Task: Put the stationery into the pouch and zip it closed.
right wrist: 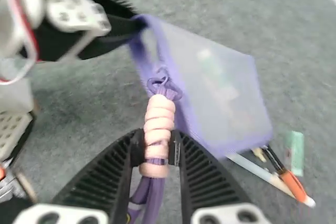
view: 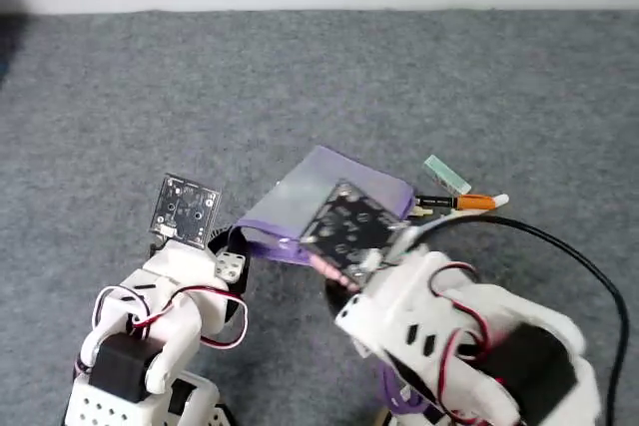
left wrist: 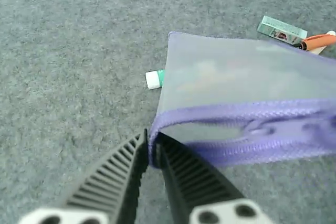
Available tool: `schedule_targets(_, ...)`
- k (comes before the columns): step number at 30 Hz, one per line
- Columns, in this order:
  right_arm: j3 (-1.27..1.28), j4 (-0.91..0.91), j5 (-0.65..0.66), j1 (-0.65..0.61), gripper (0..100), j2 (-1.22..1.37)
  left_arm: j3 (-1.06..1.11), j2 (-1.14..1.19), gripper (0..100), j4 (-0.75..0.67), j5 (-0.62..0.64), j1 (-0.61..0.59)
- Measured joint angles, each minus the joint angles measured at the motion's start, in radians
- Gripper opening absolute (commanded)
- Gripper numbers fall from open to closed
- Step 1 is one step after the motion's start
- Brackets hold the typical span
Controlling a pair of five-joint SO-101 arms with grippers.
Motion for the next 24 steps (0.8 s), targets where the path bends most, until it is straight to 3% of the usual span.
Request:
schedule_targets(12, 0.011, 0.003, 0.143, 0.276, 0.8, -0.095, 0.0, 0.0, 1, 0.0, 0.005, -0.002)
schedule_targets(24, 0.054, 0.003, 0.164, 0.499, 0.8, -0.106, -0.025, 0.002, 1, 0.0, 0.005, -0.002)
